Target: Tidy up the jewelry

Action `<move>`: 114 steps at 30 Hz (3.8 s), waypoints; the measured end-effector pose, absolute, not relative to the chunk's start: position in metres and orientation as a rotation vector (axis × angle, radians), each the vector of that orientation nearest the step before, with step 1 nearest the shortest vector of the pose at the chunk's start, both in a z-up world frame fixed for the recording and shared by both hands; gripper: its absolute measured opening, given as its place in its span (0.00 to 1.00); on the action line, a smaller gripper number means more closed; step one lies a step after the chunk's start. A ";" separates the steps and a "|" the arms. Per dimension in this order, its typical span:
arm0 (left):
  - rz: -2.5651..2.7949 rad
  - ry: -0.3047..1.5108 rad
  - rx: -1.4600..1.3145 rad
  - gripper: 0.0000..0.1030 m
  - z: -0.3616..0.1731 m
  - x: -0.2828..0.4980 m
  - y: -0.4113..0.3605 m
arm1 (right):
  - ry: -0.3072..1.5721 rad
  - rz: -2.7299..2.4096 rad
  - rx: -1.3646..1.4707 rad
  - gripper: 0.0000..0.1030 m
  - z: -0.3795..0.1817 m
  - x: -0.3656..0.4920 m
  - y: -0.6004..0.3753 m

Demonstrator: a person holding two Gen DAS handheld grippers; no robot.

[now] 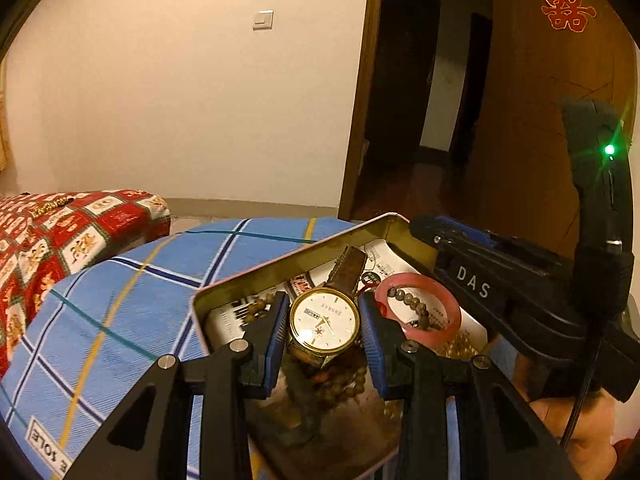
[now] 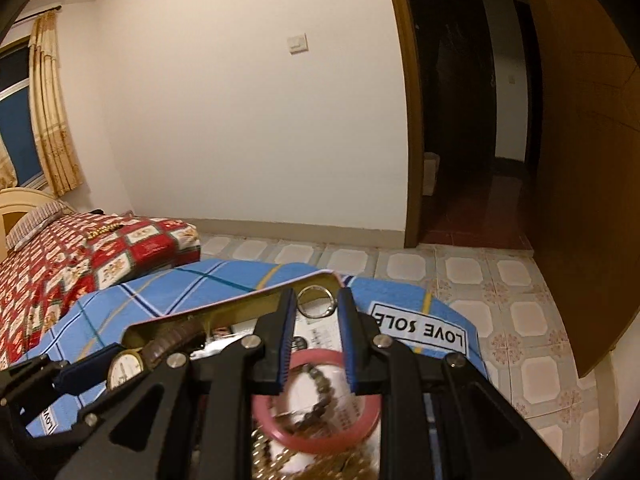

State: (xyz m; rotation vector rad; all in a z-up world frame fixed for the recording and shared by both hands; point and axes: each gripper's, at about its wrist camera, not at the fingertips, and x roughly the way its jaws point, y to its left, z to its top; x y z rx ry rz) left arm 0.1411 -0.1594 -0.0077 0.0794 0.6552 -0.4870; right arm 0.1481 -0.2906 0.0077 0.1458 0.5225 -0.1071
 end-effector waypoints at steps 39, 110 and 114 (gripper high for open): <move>-0.388 0.704 0.105 0.62 -0.029 0.146 -0.171 | 0.487 -0.151 0.144 0.72 0.003 0.143 -0.296; -0.275 0.278 0.064 0.81 -0.007 0.026 -0.103 | 0.040 -0.443 0.117 1.00 0.017 -0.021 -0.246; -0.274 0.278 0.065 0.81 -0.007 0.026 -0.102 | 0.040 -0.444 0.117 1.00 0.017 -0.021 -0.246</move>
